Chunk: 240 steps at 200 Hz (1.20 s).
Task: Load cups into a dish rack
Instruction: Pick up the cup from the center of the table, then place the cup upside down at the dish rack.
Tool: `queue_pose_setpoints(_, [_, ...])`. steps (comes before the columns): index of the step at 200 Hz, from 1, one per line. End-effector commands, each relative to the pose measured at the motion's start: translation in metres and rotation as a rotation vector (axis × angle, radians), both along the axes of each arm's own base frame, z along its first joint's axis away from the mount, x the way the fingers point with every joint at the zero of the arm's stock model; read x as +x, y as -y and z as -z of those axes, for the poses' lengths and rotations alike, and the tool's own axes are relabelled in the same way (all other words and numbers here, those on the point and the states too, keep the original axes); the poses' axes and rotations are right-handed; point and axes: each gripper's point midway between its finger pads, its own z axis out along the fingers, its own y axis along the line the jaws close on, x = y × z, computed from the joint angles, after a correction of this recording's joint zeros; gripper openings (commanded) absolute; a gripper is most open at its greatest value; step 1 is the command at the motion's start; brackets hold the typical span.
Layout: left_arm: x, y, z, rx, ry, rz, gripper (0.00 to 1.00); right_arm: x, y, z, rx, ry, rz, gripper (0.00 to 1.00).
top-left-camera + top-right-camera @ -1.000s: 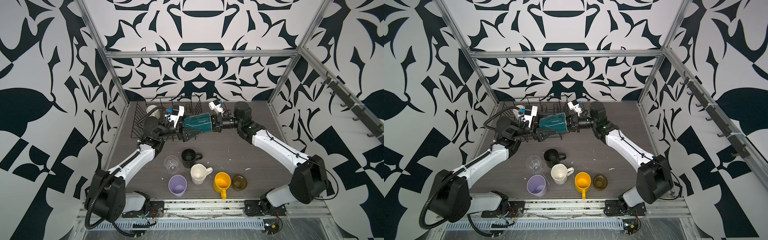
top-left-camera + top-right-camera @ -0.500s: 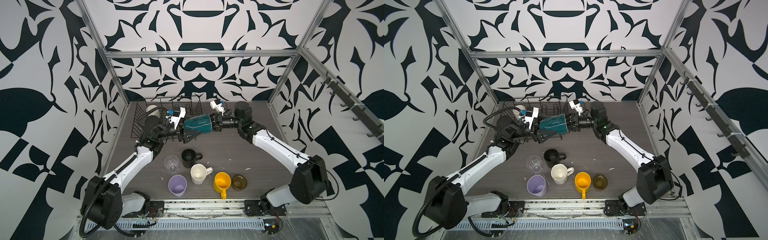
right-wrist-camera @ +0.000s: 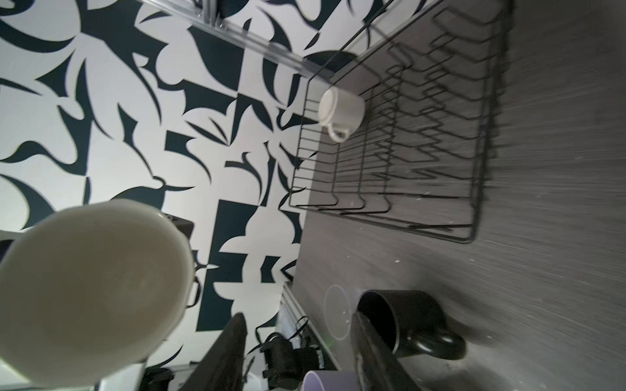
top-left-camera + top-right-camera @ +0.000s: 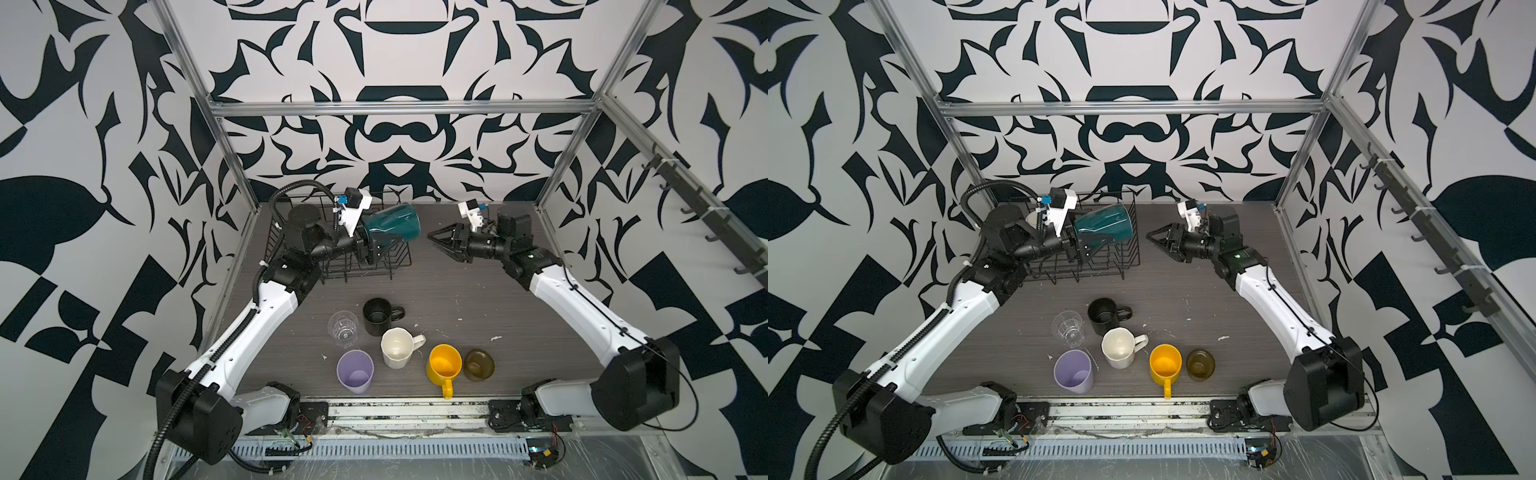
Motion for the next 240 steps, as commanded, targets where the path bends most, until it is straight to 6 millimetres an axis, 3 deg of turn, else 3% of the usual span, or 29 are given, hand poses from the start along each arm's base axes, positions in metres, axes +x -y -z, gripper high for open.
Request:
queue_pose_setpoints(1, [0.025,-0.021,-0.010,0.048,-0.039,-0.167,0.00,-0.001,0.028,-0.002,-0.124,0.076,0.104,0.60])
queue_pose_setpoints(18, [0.039,-0.037,-0.010,0.065,-0.110,-0.253,0.00,-0.002,0.039,-0.003,-0.148,0.101,0.143,0.65])
queue_pose_setpoints(21, [0.048,-0.036,0.000,0.079,-0.145,-0.260,0.00,-0.002,0.041,-0.004,-0.156,0.110,0.151,0.66])
queue_pose_setpoints(32, [0.058,-0.044,0.004,0.084,-0.203,-0.290,0.00,-0.004,0.047,-0.007,-0.179,0.132,0.172,0.69])
queue_pose_setpoints(112, [0.103,-0.091,0.040,0.181,-0.452,-0.507,0.00,-0.011,0.065,-0.016,-0.264,0.208,0.219,0.83])
queue_pose_setpoints(132, [0.112,-0.101,0.049,0.216,-0.508,-0.552,0.00,-0.013,0.065,-0.016,-0.275,0.207,0.216,0.99])
queue_pose_setpoints(240, [0.173,-0.145,0.110,0.465,-0.694,-0.796,0.00,-0.024,0.077,-0.001,-0.360,0.182,0.225,1.00])
